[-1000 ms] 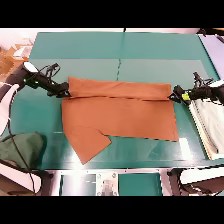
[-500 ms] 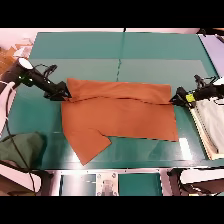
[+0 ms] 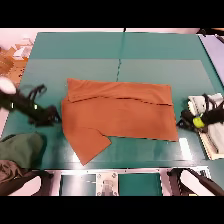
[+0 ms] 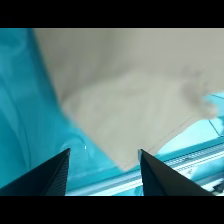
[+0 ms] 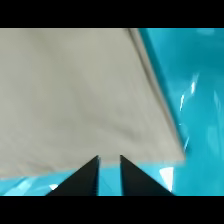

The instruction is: Fold the shirts.

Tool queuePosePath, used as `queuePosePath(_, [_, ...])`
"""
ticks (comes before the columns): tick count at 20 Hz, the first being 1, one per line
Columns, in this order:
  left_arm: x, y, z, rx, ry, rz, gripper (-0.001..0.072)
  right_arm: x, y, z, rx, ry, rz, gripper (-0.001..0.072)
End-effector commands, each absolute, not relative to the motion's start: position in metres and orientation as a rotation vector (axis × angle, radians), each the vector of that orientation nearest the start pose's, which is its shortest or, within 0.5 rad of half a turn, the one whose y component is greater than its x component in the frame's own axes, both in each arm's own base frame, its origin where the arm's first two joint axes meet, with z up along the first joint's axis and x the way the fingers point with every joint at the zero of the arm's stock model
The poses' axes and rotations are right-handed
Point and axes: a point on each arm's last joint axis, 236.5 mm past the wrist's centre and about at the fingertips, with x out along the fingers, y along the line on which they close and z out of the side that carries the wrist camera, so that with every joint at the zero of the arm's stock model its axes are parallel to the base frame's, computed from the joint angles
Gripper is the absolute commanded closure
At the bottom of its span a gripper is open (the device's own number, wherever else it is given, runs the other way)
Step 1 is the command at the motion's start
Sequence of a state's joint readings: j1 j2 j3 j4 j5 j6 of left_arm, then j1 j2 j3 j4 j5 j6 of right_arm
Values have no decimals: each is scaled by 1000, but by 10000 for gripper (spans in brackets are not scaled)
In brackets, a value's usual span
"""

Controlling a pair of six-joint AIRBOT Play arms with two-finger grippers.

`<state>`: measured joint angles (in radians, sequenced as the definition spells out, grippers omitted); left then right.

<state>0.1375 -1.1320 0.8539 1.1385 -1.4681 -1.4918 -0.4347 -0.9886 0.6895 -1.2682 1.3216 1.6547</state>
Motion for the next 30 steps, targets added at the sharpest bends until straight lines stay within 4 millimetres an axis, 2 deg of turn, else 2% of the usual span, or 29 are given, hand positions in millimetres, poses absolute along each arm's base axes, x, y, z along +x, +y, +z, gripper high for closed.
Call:
queuePosePath(1, [177, -72, -68, -528, 1596, -139, 209, 172, -11, -71, 744, 1456, -323, 318])
queuePosePath(2, [169, -80, -81, -579, 1580, -134, 210, 169, -10, -75, 744, 1423, -331, 279])
queuePosePath(3, [168, -88, -91, -634, 1559, -133, 210, 170, -8, -79, 755, 1383, -330, 279])
queuePosePath(5, [179, -104, -102, -742, 1470, -161, 210, 175, 2, -88, 815, 1338, -316, 279])
queuePosePath(7, [195, -111, -103, -808, 1374, -168, 211, 182, 8, -95, 874, 1312, -313, 280])
queuePosePath(10, [216, -112, -97, -856, 1280, -168, 212, 188, 6, -109, 916, 1300, -344, 279])
queuePosePath(12, [216, -122, -101, -876, 1301, -183, 212, 193, 8, -116, 968, 1306, -357, 279])
queuePosePath(15, [205, -153, -111, -890, 1382, -254, 212, 210, 11, -121, 1071, 1262, -375, 279])
queuePosePath(17, [205, -162, -109, -917, 1388, -283, 212, 220, 10, -124, 1127, 1230, -392, 278])
queuePosePath(18, [206, -165, -105, -916, 1385, -306, 258, 222, 11, -126, 1145, 1231, -397, 279])
queuePosePath(19, [205, -168, -100, -905, 1388, -336, 431, 221, 13, -128, 1151, 1243, -393, 288])
queuePosePath(20, [205, -171, -96, -898, 1392, -361, 463, 221, 14, -129, 1124, 1250, -371, 413])
queuePosePath(21, [206, -173, -92, -895, 1392, -382, 480, 221, 14, -129, 1101, 1253, -352, 572])
queuePosePath(22, [207, -174, -87, -876, 1394, -406, 652, 221, 15, -127, 1086, 1261, -331, 693])
queuePosePath(23, [207, -174, -82, -833, 1406, -437, 684, 222, 16, -124, 1065, 1268, -304, 694])
queuePosePath(27, [200, -154, -65, -617, 1529, -460, 686, 216, 14, -106, 950, 1367, -237, 696])
queuePosePath(30, [200, -147, -37, -533, 1584, -490, 686, 200, -1, -94, 853, 1458, -279, 696])
